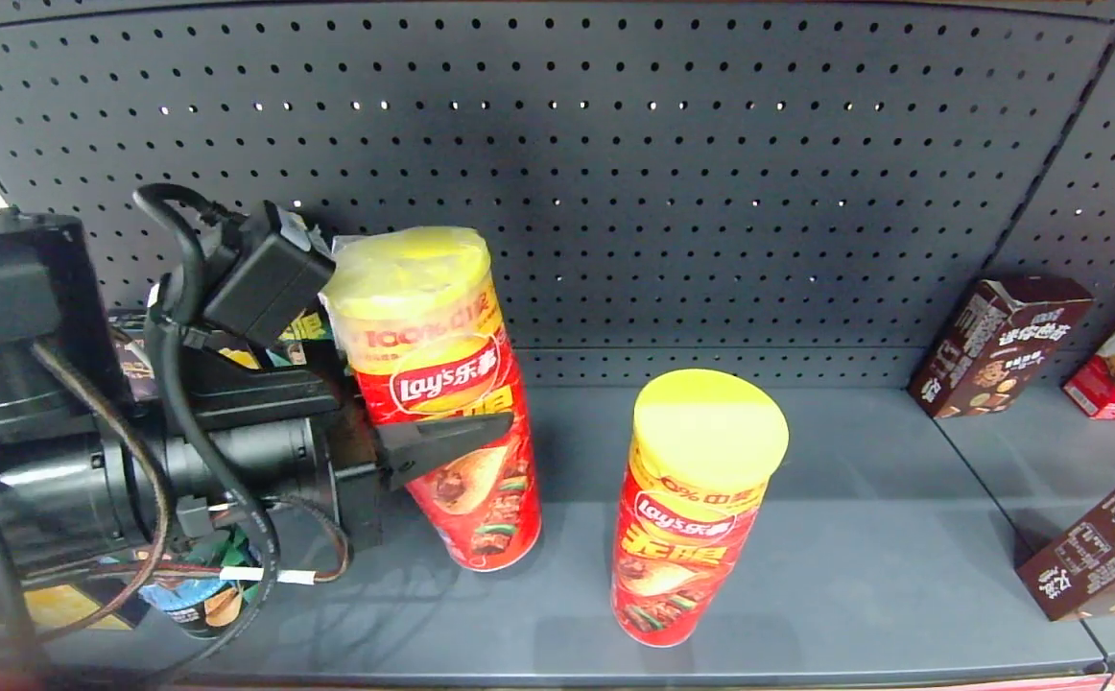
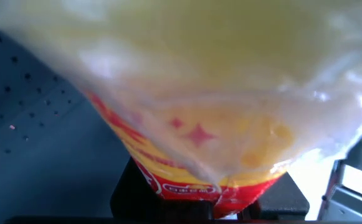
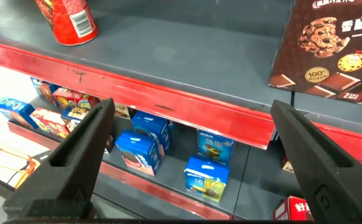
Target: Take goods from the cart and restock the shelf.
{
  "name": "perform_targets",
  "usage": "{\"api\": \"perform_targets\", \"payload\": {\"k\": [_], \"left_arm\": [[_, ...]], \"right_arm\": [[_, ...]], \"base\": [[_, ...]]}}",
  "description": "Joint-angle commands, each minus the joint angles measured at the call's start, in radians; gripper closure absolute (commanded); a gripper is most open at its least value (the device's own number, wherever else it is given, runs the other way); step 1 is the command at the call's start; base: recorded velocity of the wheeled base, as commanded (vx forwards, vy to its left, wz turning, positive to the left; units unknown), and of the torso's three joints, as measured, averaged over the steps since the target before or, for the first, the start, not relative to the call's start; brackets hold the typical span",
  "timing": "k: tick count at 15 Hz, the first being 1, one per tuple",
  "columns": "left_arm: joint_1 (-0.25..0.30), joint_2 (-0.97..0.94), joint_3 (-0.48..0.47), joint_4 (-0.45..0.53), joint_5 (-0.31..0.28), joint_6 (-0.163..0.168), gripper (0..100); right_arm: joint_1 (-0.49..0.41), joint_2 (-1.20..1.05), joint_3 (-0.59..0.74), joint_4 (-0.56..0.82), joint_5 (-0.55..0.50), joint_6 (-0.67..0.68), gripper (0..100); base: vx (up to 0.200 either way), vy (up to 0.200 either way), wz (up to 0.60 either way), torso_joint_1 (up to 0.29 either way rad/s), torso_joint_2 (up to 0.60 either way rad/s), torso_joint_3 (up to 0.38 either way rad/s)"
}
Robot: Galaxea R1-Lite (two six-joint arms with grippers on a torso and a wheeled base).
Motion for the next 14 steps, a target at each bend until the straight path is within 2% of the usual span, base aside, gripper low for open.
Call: {"api": "perform_targets", "payload": {"k": [1, 4, 6, 7, 10, 12, 14], "left_arm": [[0.001, 0.056, -0.058, 0.026, 0.013, 0.001, 100], [0.000, 0.089, -0.168, 0.141, 0.072, -0.001, 100], [0.003, 0.129, -0.214, 0.140, 0.081, -0.001, 100], [0.000, 0.152, -0.251, 0.140, 0.105, -0.002, 100], [-0.005, 0.182, -0.279, 0.137, 0.098, -0.004, 100], [-0.025, 0.221, -0.279, 0.094, 0.096, -0.001, 100], [-0.028, 0.280, -0.282, -0.009, 0.095, -0.001, 100]], "right_arm": [[0.000, 0.002, -0.001, 0.000, 0.000, 0.000, 0], [0.000, 0.002, -0.001, 0.000, 0.000, 0.000, 0], [0.000, 0.002, 0.001, 0.000, 0.000, 0.000, 0], [0.000, 0.002, 0.001, 0.000, 0.000, 0.000, 0], [0.000, 0.002, 0.001, 0.000, 0.000, 0.000, 0], [0.000, 0.002, 0.001, 0.000, 0.000, 0.000, 0], [0.000, 0.002, 0.001, 0.000, 0.000, 0.000, 0]], "base": [[0.000, 0.000, 0.00, 0.000, 0.00, 0.000], [0.000, 0.000, 0.00, 0.000, 0.00, 0.000], [0.000, 0.000, 0.00, 0.000, 0.00, 0.000], [0.000, 0.000, 0.00, 0.000, 0.00, 0.000], [0.000, 0.000, 0.00, 0.000, 0.00, 0.000], [0.000, 0.000, 0.00, 0.000, 0.00, 0.000], [0.000, 0.000, 0.00, 0.000, 0.00, 0.000]]}}
